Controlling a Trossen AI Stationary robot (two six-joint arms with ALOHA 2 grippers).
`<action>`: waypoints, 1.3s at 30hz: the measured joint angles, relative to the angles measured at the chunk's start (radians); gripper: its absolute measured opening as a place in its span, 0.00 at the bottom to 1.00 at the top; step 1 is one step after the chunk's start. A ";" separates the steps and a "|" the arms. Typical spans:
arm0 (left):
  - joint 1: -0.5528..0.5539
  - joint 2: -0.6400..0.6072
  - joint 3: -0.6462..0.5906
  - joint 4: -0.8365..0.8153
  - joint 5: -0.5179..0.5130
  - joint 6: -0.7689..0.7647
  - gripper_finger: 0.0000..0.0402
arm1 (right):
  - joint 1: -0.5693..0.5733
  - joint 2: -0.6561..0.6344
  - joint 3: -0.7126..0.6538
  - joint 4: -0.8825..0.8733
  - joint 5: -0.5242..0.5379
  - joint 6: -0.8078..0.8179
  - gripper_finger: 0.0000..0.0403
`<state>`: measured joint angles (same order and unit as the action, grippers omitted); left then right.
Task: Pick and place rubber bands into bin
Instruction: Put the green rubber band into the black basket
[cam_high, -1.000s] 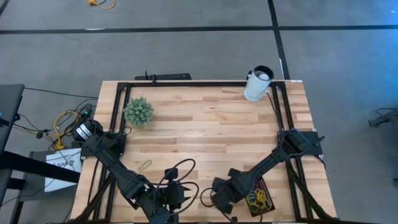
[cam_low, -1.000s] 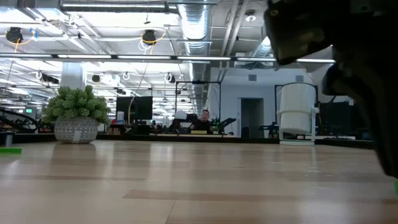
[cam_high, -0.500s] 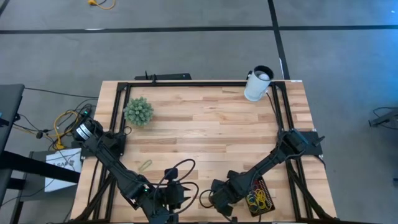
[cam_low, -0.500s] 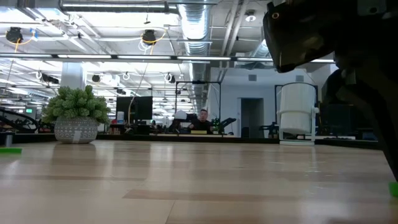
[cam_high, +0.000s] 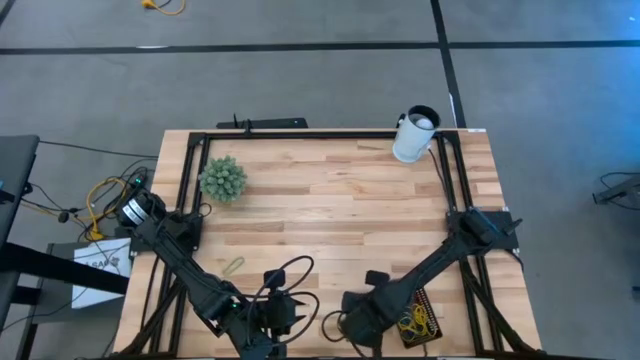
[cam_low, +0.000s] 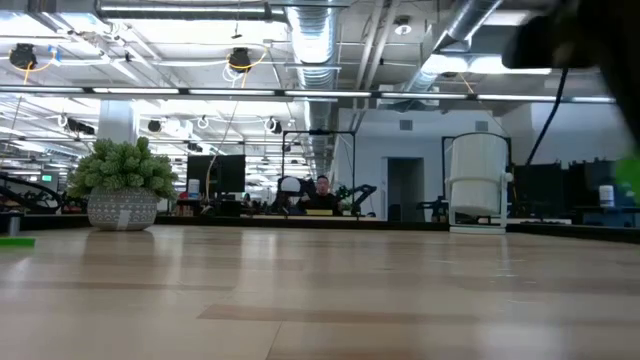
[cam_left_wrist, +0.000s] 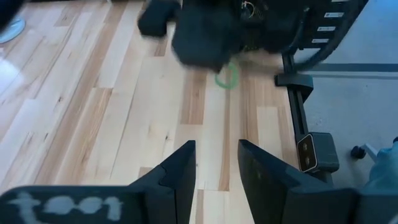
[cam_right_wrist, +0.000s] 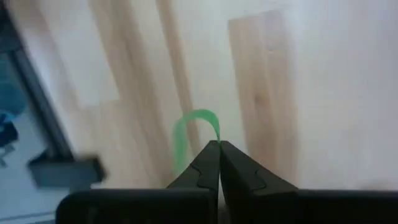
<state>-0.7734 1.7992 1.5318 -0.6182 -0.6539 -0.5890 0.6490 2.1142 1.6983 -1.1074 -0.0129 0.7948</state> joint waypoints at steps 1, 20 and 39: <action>0.000 0.000 0.000 0.000 0.000 -0.001 0.28 | 0.008 -0.001 0.042 -0.053 0.019 0.002 0.01; -0.002 0.000 0.001 -0.021 -0.008 -0.056 0.28 | 0.215 -0.190 0.075 -0.470 0.223 0.239 0.00; 0.003 0.000 0.001 -0.021 -0.036 -0.051 0.28 | 0.199 -0.328 -0.384 -0.112 0.125 0.490 0.00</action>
<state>-0.7708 1.7992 1.5326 -0.6396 -0.6900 -0.6399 0.8482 1.7863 1.3144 -1.2192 0.1126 1.2843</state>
